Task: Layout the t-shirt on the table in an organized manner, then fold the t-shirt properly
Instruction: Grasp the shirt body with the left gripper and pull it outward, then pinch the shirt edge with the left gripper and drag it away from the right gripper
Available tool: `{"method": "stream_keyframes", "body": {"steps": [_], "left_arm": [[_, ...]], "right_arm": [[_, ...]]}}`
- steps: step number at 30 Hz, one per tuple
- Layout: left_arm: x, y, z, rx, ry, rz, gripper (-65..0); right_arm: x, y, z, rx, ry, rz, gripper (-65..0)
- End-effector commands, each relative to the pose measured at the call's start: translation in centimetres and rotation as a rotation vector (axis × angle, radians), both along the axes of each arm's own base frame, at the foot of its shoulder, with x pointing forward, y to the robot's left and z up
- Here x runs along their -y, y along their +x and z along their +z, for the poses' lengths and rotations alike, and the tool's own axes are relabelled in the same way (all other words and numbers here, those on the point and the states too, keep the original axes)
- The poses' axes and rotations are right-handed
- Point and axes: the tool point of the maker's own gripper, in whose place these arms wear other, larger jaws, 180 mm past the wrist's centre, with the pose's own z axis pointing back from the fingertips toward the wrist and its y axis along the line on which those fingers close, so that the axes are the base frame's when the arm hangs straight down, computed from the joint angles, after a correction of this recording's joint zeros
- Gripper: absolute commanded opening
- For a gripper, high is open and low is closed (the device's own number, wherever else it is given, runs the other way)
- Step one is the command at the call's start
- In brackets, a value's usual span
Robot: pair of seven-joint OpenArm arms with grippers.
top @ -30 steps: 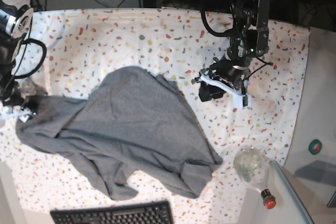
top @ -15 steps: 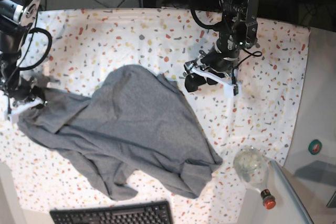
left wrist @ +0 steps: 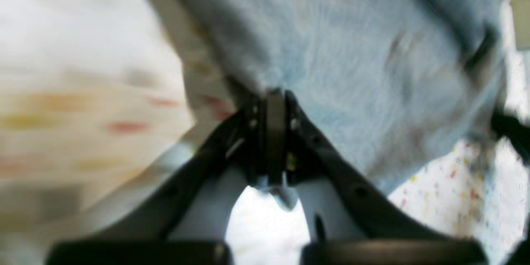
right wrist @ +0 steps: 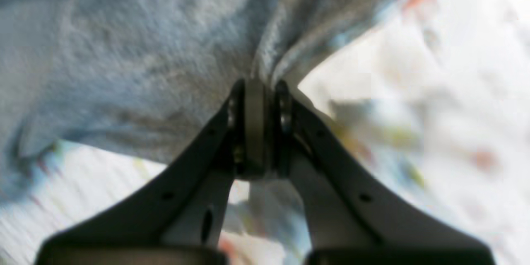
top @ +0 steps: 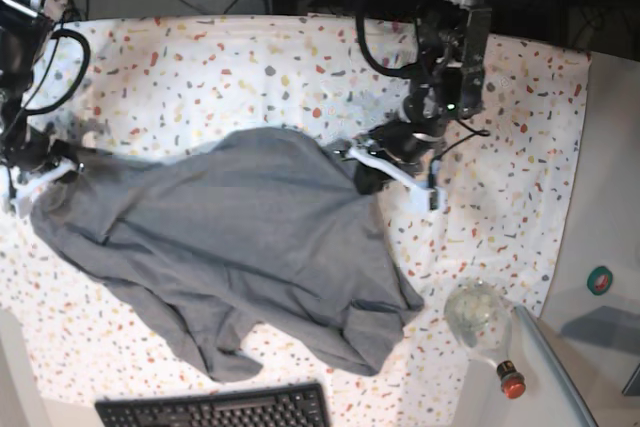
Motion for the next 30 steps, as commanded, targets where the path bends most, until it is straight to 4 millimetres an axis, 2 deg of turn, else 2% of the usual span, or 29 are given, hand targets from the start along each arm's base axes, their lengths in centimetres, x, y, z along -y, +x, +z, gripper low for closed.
{"method": "stream_keyframes", "body": {"steps": [1, 3, 5, 7, 8, 10, 11, 13, 15, 19, 22, 25, 26, 28, 30], "left_arm": [[-1.5, 1.4, 2.8, 0.083, 0.039, 0.009, -65.0], [-3.6, 0.9, 4.2, 0.045, 0.158, -0.005, -65.0], [-4.3, 0.5, 5.7, -0.023, 0.252, -0.013, -65.0], [-3.6, 1.3, 7.9, -0.034, 0.295, -0.031, -65.0], [-3.1, 1.6, 8.2, -0.048, 0.307, -0.046, -65.0], [-1.5, 3.1, 9.1, -0.06, 0.323, -0.096, -65.0], [0.0, 4.0, 8.7, -0.076, 0.32, -0.128, -65.0], [2.3, 5.6, 7.5, -0.111, 0.32, -0.179, -65.0], [4.5, 6.7, 5.0, -0.191, 0.334, -0.233, -65.0], [7.4, 6.9, 1.0, -0.332, 0.358, -0.302, -65.0], [7.8, 7.0, -0.3, -0.341, 0.372, -0.306, -65.0], [7.7, 6.6, -0.8, -0.336, 0.362, -0.295, -65.0], [7.7, 6.3, -0.8, -0.33, 0.356, -0.294, -60.9], [7.1, 6.0, -0.7, -0.296, 0.358, -0.284, -41.3], [6.9, 5.4, -0.4, -0.255, 0.35, -0.277, -26.5]], "right_arm": [[1.9, 0.5, 2.2, 0.038, -0.062, 0.012, -65.0], [2.1, -0.7, 4.0, 0.026, -0.126, 0.065, -65.0], [1.4, -0.8, 6.5, 0.046, -0.188, 0.116, -65.0], [0.7, -0.2, 9.1, 0.076, -0.235, 0.15, -65.0], [0.5, 0.1, 10.0, 0.088, -0.248, 0.157, -65.0], [-0.9, 2.2, 11.4, 0.113, -0.258, 0.203, -65.0], [-1.6, 3.5, 11.8, 0.128, -0.256, 0.225, -65.0], [-1.9, 4.8, 11.0, 0.098, -0.252, 0.229, -65.0], [-1.9, 6.3, 9.9, 0.058, -0.267, 0.222, -65.0], [-1.7, 7.8, 7.6, 0.032, -0.282, 0.223, -65.0], [-1.6, 7.9, 5.9, 0.014, -0.275, 0.217, -65.0], [-1.4, 7.8, 5.6, 0.014, -0.274, 0.213, -65.0], [-1.4, 7.7, 5.5, 0.012, -0.274, 0.214, -65.0], [-1.3, 7.2, 5.2, 0.003, -0.275, 0.215, -65.0], [-1.3, 6.7, 4.9, -0.005, -0.276, 0.216, -65.0]]}}
